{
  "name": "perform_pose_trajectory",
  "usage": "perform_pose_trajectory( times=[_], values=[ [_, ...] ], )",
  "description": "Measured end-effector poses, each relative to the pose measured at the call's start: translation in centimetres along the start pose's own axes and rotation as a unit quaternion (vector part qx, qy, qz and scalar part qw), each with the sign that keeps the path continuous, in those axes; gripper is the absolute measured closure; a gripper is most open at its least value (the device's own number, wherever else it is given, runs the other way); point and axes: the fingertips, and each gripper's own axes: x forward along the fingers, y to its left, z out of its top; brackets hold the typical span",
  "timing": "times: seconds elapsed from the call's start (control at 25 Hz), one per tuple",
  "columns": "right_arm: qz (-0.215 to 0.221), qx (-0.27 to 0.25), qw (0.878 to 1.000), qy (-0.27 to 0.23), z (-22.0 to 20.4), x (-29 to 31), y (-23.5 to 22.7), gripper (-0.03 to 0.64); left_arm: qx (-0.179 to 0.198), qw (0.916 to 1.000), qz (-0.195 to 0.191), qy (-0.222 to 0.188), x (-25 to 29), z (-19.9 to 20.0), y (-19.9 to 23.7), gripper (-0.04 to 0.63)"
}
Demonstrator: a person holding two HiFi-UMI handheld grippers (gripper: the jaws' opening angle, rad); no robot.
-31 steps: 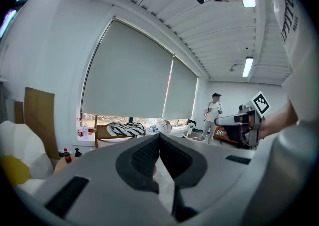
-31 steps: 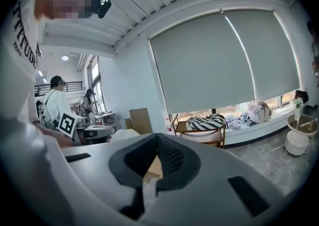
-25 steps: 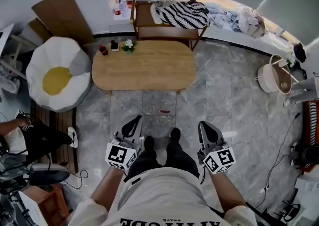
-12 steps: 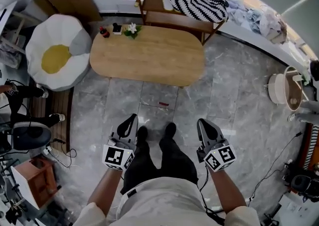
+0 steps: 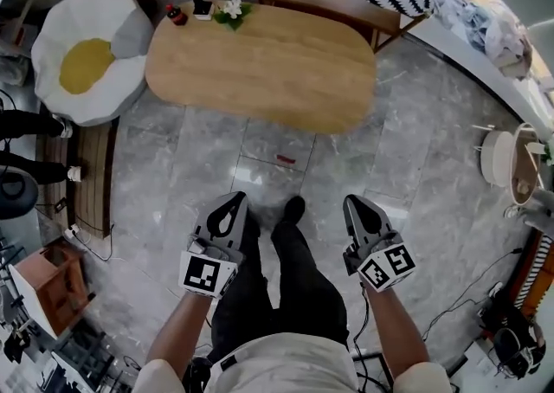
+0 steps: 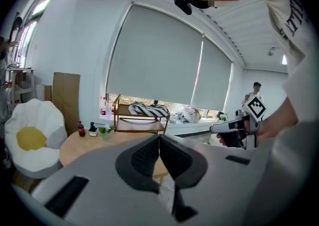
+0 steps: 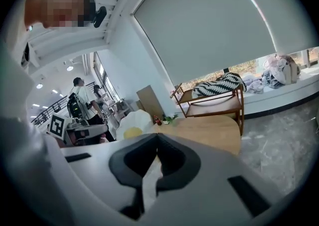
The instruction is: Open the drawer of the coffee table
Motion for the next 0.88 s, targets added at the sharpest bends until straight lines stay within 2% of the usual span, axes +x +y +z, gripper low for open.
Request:
perform_pose_trajectory(
  times=[0.2, 0.48, 0.88],
  values=[
    [0.0, 0.021, 0.999, 0.025, -4.0, 3.8, -2.9, 0.601, -0.012, 0.9997, 0.012, 0.018, 2.3, -5.0, 2.2, 0.575],
    [-0.002, 0.055, 0.997, 0.052, -11.4, 9.6, -6.7, 0.598, -0.048, 0.9977, 0.003, 0.048, 5.8, -12.0, 4.8, 0.575],
    [-0.004, 0.093, 0.994, 0.064, -21.9, 18.8, -13.2, 0.554, -0.047, 0.9965, -0.014, 0.067, 11.2, -23.2, 8.5, 0.575]
  ],
)
